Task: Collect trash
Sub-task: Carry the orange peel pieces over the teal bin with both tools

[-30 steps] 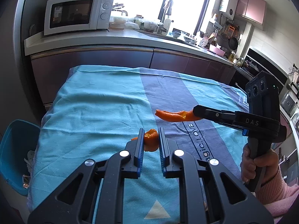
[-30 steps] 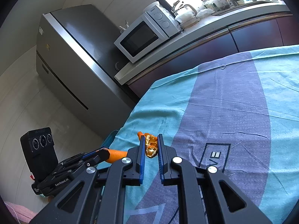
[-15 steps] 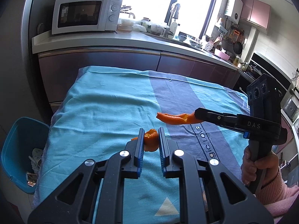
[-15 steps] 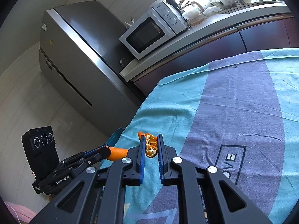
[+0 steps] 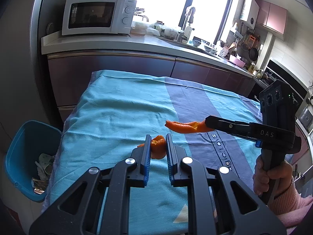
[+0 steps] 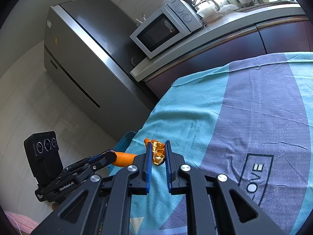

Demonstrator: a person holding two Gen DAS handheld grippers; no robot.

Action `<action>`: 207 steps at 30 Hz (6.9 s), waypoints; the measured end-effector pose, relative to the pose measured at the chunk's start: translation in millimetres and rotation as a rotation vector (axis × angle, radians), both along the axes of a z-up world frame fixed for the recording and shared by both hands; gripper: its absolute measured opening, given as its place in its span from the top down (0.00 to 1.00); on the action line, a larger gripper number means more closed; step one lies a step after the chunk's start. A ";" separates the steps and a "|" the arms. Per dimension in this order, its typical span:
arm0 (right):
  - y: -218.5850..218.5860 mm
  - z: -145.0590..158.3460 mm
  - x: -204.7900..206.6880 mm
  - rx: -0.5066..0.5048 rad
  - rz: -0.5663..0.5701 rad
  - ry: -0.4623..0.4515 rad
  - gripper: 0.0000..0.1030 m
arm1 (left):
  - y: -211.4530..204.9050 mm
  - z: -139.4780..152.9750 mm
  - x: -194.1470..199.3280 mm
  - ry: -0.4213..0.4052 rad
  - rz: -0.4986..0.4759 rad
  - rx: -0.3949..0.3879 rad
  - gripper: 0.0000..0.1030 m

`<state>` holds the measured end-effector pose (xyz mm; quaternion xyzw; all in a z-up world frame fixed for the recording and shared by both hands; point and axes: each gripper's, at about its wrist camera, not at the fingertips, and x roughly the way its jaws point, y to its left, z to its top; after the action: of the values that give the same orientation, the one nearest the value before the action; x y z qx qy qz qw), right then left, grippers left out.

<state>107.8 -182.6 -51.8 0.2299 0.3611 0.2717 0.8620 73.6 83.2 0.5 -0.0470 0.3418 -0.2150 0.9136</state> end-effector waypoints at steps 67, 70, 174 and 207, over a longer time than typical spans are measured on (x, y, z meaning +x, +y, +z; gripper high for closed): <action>75.7 -8.0 25.9 0.006 0.141 0.019 0.89 | 64.5 7.7 -4.2 -0.015 0.156 -0.006 0.85; 79.6 -8.3 27.2 0.003 0.147 0.019 0.89 | 66.6 7.7 -3.6 -0.016 0.161 -0.005 0.85; 197.5 -12.1 80.3 -0.005 0.386 0.038 0.89 | 151.9 1.5 6.3 -0.005 0.406 -0.010 0.85; 234.8 -14.9 88.8 -0.058 0.424 0.065 0.89 | 167.6 -17.6 17.7 0.034 0.458 -0.004 0.85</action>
<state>196.6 52.1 -66.7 0.1327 0.4368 0.4289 0.7795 91.3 250.8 -17.1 -0.1286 0.3374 -0.0020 0.9325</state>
